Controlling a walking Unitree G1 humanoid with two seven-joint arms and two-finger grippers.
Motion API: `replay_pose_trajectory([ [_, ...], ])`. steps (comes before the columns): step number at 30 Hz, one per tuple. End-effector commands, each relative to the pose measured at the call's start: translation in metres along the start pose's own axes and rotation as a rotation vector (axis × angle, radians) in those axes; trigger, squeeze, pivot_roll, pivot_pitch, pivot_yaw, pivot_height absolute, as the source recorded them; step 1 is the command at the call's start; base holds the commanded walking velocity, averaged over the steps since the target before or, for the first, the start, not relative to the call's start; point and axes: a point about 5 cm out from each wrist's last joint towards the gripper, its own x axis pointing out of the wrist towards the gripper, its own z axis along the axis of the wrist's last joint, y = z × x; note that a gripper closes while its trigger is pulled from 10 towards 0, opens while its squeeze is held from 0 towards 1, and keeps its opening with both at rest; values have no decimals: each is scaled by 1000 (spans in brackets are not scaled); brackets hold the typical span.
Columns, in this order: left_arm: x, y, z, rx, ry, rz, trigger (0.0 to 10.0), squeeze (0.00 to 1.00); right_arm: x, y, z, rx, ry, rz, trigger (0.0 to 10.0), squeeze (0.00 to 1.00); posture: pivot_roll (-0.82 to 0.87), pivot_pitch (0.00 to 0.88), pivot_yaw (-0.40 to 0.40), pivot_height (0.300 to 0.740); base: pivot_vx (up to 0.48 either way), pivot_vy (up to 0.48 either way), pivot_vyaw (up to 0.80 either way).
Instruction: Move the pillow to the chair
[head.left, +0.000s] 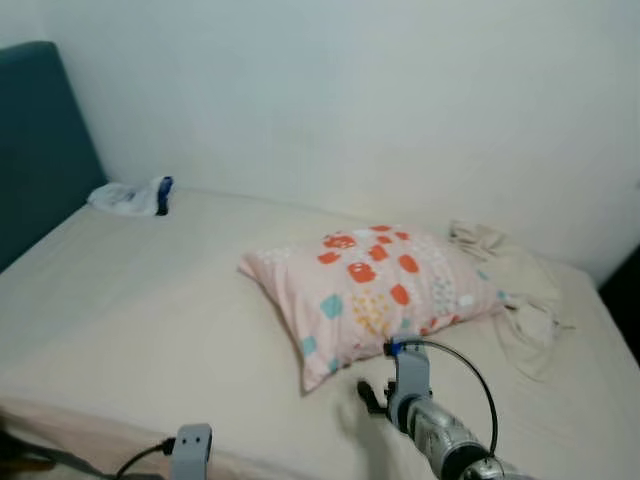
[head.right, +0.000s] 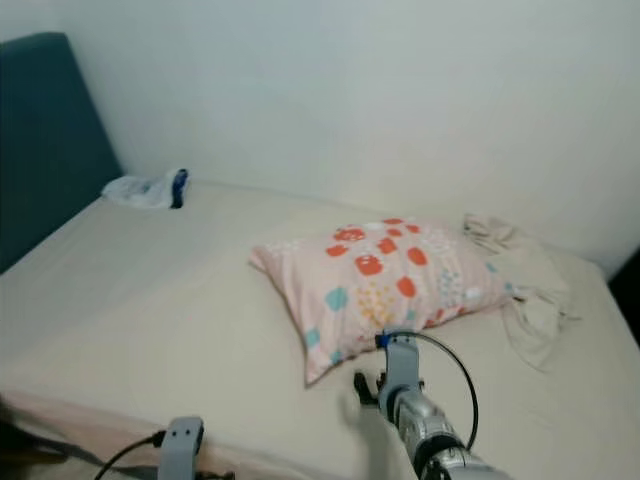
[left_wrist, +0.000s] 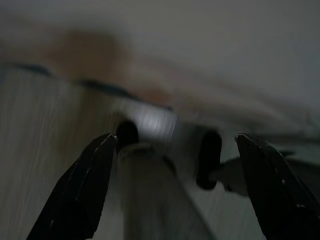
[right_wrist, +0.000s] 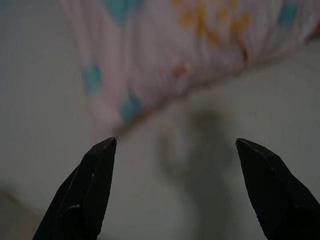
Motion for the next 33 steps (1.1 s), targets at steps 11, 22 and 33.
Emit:
replay_pose_trajectory([
  [11, 1, 13, 30, 24, -127, 42, 10000, 0, -1, -15, 51, 501, -247, 27, 10000, 0, 132, 0, -70, 715, 0, 0, 0],
  [22, -1, 15, 25, 50, -129, 49, 10000, 0, -10, -41, 65, 631, -347, -17, 10000, 0, 132, 0, -66, 675, 0, 0, 0],
  [33, -3, 29, 39, 61, -203, 97, 10000, 0, -11, -43, 67, 610, -349, -22, 10000, 0, 140, 0, -58, 610, 0, 0, 0],
])
